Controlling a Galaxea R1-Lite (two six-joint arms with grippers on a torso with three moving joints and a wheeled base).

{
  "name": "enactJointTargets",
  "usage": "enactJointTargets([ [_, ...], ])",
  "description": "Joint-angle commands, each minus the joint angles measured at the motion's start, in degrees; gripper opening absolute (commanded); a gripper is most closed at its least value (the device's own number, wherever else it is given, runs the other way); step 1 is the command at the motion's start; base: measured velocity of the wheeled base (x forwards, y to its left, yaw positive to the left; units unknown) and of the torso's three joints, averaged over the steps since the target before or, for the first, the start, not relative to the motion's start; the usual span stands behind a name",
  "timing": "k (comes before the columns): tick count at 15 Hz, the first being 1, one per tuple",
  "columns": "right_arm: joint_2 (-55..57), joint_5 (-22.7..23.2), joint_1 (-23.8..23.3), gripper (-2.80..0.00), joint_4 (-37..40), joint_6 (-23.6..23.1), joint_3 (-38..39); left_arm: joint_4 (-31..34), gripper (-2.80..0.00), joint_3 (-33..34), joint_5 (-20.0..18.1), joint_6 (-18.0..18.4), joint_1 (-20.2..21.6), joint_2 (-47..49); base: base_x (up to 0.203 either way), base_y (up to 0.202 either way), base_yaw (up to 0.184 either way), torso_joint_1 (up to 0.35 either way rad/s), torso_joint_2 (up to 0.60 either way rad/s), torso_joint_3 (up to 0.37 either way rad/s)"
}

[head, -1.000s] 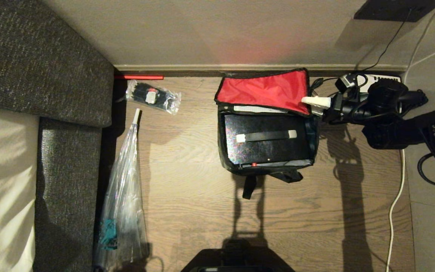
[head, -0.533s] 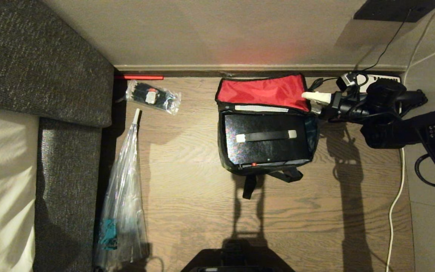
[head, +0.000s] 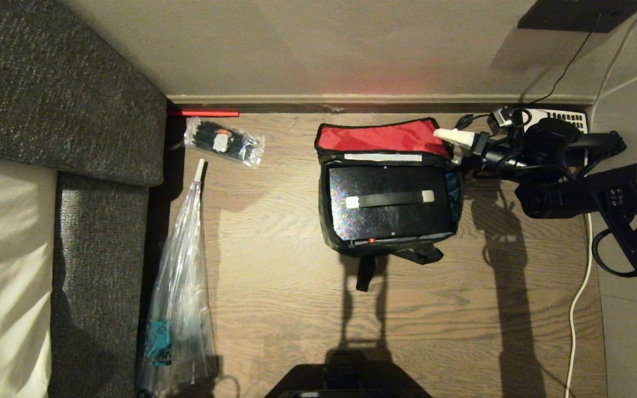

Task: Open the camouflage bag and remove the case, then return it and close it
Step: Close the top of the storage box

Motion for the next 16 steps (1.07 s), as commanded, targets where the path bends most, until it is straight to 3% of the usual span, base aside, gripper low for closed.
enactJointTargets([
  [1, 0.0, 0.49, 0.01, 0.0, -2.14, 3.35, -0.4, 0.0, -2.8, 0.08, 0.03, -0.02, 0.0, -0.09, 0.0, 0.0, 0.0, 0.0, 0.0, 0.0],
  [3, 1.42, 0.34, -0.05, 0.0, -9.6, 7.9, -0.48, 0.0, -2.8, 0.07, 0.03, -0.02, 0.0, -0.09, 0.0, 0.0, 0.0, 0.0, 0.0, 0.0],
  [7, 3.9, 0.81, -0.21, 0.0, -27.71, 26.74, -0.86, 0.0, -2.8, 0.08, 0.03, 0.02, 0.0, -0.09, 0.0, 0.0, 0.0, 0.0, 0.0, 0.0],
  [16, 4.46, 2.46, -1.38, 0.0, -28.29, 28.48, -0.73, 0.0, -2.8, 0.07, 0.03, 0.16, 0.0, -0.09, 0.0, 0.0, 0.0, 0.0, 0.0, 0.0],
])
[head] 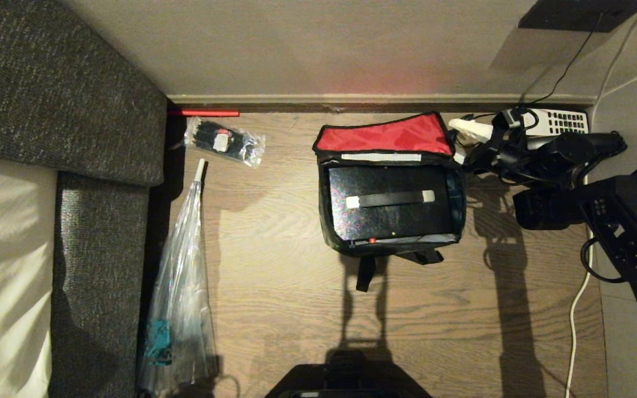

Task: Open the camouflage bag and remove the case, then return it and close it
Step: Close the top of the storage box

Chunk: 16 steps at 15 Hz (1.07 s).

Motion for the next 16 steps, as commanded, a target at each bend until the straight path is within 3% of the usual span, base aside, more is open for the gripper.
enactJointTargets([
  [1, 0.16, 0.81, -0.03, 0.0, -0.5, 0.43, 0.11, -0.01, -2.8, 0.0, 0.0, -0.06, 0.0, -0.09, 0.0, 0.0, 0.0, 0.0, 0.0, 0.0],
  [7, 0.16, 0.98, -0.03, 0.0, -0.5, 0.43, 0.47, 0.08, -2.8, 0.09, 0.0, -0.24, 0.0, -0.09, 0.0, 0.0, 0.0, 0.0, 0.0, 0.0],
  [12, 0.07, 1.42, -0.03, 0.0, -0.5, 0.52, 0.55, -0.01, -2.8, 0.09, 0.0, -0.15, 0.0, -0.09, 0.152, 0.0, 0.0, 0.002, 0.0, 0.001],
  [16, -0.01, 1.51, -0.03, 0.0, -0.41, 0.52, 0.47, -0.01, -2.8, 0.01, 0.0, -0.15, 0.0, -0.09, 0.017, 0.0, -0.001, 0.0, 0.0, 0.0],
])
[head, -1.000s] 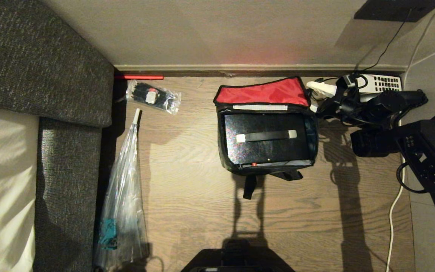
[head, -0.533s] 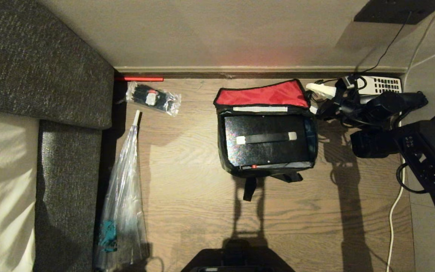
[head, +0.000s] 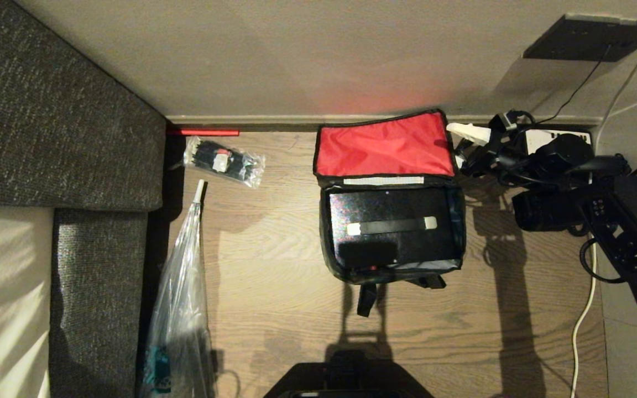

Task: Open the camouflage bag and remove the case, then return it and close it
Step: Close the top of the storage box

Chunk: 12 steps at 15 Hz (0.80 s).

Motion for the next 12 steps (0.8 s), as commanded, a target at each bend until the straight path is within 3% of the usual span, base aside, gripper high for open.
enactJointTargets([
  [1, -0.03, 0.36, -0.01, 0.0, -0.33, 0.43, -0.27, -0.01, -2.8, 0.02, 0.01, -0.02, 0.0, -0.09, 0.0, 0.0, 0.0, 0.0, 0.0, 0.0],
  [8, -0.42, 0.39, -0.26, 0.0, 3.81, 0.43, -0.78, -0.01, -2.8, 0.07, 0.01, -0.02, 0.0, -0.09, 0.0, 0.0, 0.0, 0.0, 0.0, 0.0],
  [12, -0.64, 1.75, -0.87, 0.0, 11.35, -2.88, -1.47, -0.01, -2.8, 0.09, 0.01, -0.02, 0.0, -0.09, 0.0, 0.0, 0.0, 0.0, 0.0, 0.0],
])
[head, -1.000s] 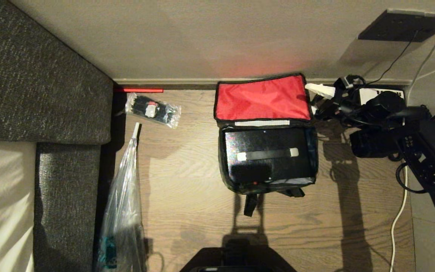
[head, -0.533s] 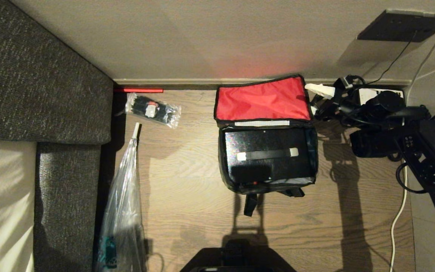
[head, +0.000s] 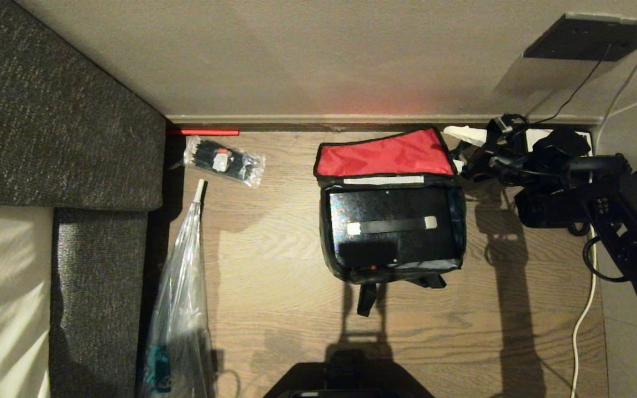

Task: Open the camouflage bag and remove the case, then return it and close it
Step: Close the top of the storage box

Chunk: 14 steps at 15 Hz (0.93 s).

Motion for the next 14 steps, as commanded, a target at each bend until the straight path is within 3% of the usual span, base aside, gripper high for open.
enactJointTargets([
  [1, -0.56, 0.4, -0.08, 0.0, 3.55, -1.25, -0.26, -0.01, -2.8, 0.09, 0.01, -0.02, 0.0, -0.09, 0.0, 0.0, 0.0, 0.0, 0.0, 0.0],
  [6, -2.79, -2.94, 0.17, 0.0, 25.35, -18.66, -1.04, -0.01, -2.8, 0.09, 0.01, -0.02, 0.0, -0.09, 0.0, 0.0, 0.0, 0.0, 0.0, 0.0],
  [10, -3.65, -5.18, 0.28, 0.0, 32.45, -27.39, -1.33, -0.01, -2.8, 0.09, 0.01, -0.02, 0.0, -0.09, 0.0, 0.0, 0.0, 0.0, 0.0, 0.0],
  [12, -3.97, -9.38, 0.35, 0.0, 36.97, -30.37, -1.33, -0.01, -2.8, 0.09, 0.01, -0.02, 0.0, -0.09, 0.0, 0.0, 0.0, 0.0, 0.0, 0.0],
  [14, -4.39, -11.74, 0.44, 0.0, 43.04, -37.32, -1.33, -0.01, -2.8, 0.0, 0.02, -0.02, 0.0, -0.09, 0.0, 0.0, 0.0, 0.0, 0.0, 0.0],
])
